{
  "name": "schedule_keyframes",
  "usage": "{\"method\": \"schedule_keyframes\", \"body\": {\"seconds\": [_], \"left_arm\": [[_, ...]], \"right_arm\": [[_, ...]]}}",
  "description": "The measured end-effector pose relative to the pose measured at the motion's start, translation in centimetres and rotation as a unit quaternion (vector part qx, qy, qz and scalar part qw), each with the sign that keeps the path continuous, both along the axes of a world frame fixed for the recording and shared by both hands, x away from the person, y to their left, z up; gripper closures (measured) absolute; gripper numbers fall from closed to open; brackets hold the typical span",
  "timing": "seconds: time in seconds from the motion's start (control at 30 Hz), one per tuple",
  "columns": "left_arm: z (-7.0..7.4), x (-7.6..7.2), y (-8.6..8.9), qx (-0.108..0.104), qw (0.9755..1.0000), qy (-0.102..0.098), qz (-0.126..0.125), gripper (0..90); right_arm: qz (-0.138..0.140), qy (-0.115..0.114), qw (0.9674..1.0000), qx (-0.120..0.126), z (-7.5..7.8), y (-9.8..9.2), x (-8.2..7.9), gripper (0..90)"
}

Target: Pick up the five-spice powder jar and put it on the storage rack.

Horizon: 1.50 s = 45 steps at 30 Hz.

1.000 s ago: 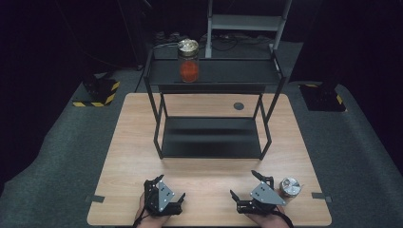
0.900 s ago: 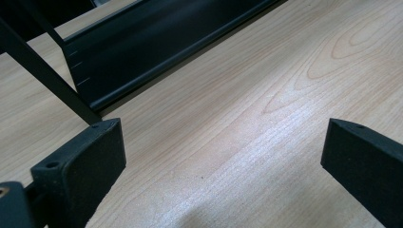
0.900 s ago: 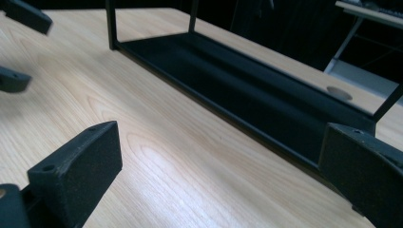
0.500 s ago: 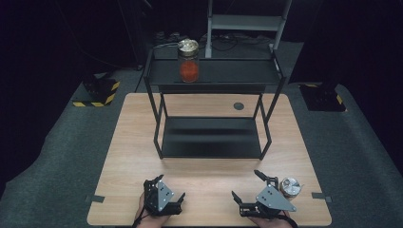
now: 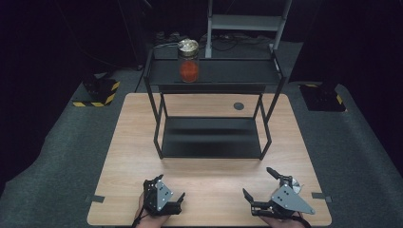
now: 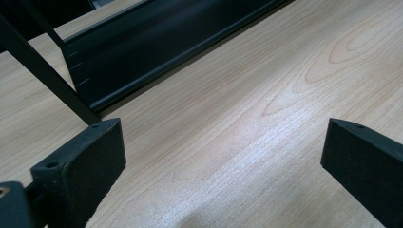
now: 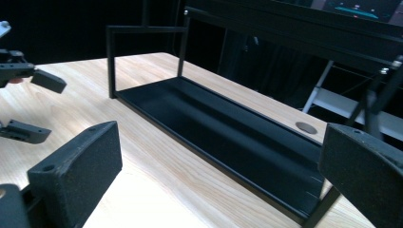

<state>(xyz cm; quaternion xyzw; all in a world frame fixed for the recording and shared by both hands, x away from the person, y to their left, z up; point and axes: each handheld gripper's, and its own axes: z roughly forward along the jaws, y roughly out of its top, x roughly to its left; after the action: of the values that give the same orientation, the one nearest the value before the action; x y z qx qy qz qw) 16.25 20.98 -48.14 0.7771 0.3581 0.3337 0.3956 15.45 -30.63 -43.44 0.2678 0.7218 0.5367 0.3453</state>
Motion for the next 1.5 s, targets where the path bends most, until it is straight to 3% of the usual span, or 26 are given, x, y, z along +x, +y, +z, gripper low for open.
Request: {"method": "schedule_keyframes", "body": {"seconds": [0.37,0.8,1.5], "left_arm": [[0.0,0.0,0.2,-0.003,1.0000,0.000,-0.003,1.3],[0.0,0.0,0.4,-0.009,1.0000,0.000,-0.003,1.3],[0.0,0.0,0.4,-0.009,1.0000,0.000,-0.004,1.3]], "right_arm": [[-0.032,-0.006,0.9993,0.016,0.8,-2.5,-0.7,0.0],[-0.063,-0.008,0.9976,0.027,1.0,-4.1,-1.2,0.0],[-0.108,0.038,0.9929,0.034,-0.9,-5.9,-1.8,0.0]]}}
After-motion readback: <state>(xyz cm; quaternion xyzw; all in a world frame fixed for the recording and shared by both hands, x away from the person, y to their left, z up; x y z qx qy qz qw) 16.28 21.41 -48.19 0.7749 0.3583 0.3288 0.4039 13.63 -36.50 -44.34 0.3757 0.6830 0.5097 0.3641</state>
